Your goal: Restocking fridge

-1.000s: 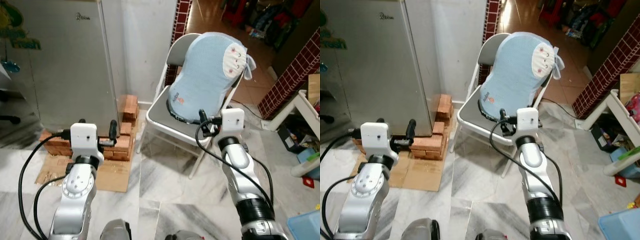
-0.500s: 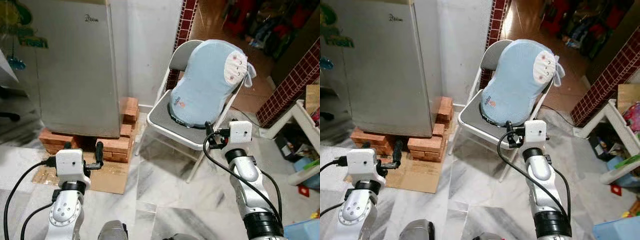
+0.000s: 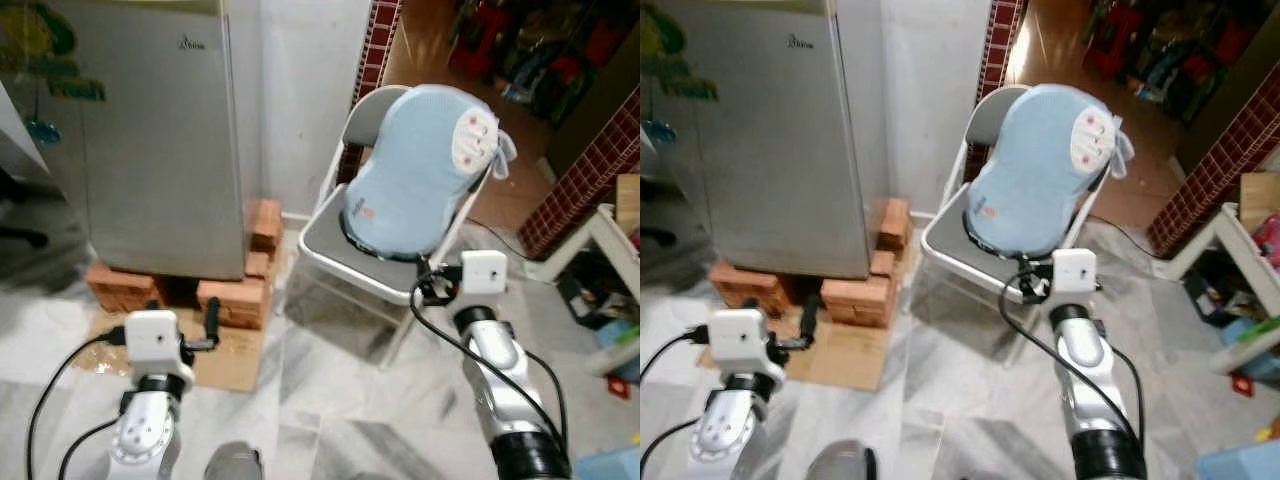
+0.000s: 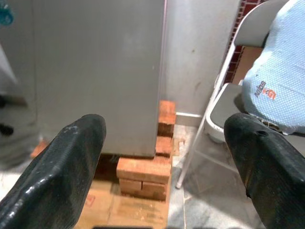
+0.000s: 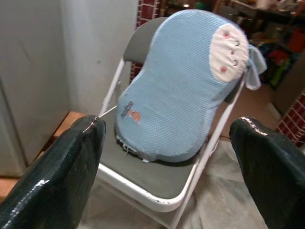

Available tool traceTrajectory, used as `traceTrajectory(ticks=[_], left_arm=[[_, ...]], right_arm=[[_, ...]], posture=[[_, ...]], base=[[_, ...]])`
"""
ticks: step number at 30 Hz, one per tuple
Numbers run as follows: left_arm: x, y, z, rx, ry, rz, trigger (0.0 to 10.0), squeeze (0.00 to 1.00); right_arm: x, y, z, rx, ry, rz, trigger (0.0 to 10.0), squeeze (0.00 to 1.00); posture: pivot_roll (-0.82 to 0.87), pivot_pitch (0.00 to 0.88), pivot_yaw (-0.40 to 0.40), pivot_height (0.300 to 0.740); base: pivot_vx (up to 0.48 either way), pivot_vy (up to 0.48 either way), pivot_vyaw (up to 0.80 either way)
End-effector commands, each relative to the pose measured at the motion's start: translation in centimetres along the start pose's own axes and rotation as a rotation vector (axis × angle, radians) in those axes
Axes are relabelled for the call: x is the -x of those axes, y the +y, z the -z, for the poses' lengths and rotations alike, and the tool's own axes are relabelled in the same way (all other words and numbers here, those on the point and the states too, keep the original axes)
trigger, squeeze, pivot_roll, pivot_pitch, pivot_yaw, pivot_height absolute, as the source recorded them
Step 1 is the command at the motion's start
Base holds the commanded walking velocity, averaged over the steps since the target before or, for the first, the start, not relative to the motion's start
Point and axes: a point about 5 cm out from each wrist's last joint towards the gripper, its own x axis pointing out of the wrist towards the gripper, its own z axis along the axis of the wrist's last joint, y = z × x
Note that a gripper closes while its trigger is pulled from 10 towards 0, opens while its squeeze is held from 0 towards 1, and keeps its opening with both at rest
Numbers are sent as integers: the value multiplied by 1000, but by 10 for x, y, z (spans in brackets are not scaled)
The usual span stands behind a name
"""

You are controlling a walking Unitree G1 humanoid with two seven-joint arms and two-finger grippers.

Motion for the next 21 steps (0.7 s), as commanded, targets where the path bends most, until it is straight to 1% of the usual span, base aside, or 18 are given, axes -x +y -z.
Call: traceTrajectory(ticks=[1,2,4,9,12,17,21], left_arm=[[-7,1,-3,-22,-5,7,10000,0],[-10,0,-5,-25,-13,7,10000,0],[-11,0,-7,-23,-21,11,10000,0],[-12,0,-7,-29,-29,3,10000,0],[-13,0,-6,-18,-26,0,10000,0],[-15,0,-6,-2,-20,-4,10000,0],[-17,-3,-4,4,-11,4,10000,0]], right_arm=[[-5,-2,-7,-1,-20,11,10000,0],[-8,-1,-8,2,-23,11,10000,0],[-10,-1,-9,0,-22,10,10000,0],[-13,2,-11,4,-26,1,10000,0],[-16,3,-12,4,-27,-3,10000,0],[-18,3,-14,9,-34,-7,10000,0],[-18,0,-14,12,-37,-1,10000,0]], posture=[[106,0,-65,740],[106,0,-65,740],[113,0,-71,740],[119,0,-77,740],[119,0,-80,740],[110,0,-80,740],[97,0,-75,740]], base=[[0,476,-800],[0,476,-800],[0,476,-800],[0,476,-800],[0,476,-800],[0,476,-800],[0,469,-800]])
